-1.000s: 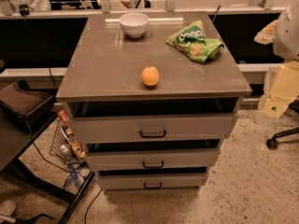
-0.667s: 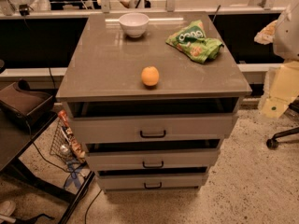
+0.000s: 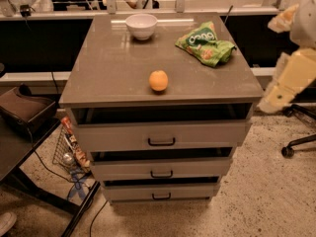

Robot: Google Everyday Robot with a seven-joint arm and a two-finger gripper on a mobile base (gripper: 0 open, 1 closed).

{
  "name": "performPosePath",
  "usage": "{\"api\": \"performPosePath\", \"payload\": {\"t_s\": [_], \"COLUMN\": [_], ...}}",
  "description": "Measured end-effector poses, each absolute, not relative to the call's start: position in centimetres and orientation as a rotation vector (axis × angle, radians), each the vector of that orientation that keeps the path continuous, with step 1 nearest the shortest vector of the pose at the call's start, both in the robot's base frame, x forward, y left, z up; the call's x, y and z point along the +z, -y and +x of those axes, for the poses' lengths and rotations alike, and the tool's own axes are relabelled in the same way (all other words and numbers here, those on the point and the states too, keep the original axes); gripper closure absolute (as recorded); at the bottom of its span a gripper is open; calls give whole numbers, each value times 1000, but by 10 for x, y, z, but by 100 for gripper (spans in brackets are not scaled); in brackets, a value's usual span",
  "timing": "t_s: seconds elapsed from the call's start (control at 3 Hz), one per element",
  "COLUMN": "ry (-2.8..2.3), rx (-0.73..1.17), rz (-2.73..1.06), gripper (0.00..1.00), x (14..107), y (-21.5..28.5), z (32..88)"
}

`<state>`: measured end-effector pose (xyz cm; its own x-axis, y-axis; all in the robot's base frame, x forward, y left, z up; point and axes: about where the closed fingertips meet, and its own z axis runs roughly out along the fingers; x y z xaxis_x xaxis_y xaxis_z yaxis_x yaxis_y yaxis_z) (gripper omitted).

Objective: Place orange into white bowl

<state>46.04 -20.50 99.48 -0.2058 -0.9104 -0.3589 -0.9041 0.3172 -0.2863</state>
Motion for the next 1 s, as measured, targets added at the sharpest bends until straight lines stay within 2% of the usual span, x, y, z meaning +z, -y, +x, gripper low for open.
{"api": "performPosePath", "payload": {"t_s": [0.67, 1.0], "ry": [-1816, -1687], "rx": [259, 390], "rz": [-1317, -1239], "gripper": [0, 0], "x": [1027, 1037], "y": [159, 96], "z": [517, 531]}}
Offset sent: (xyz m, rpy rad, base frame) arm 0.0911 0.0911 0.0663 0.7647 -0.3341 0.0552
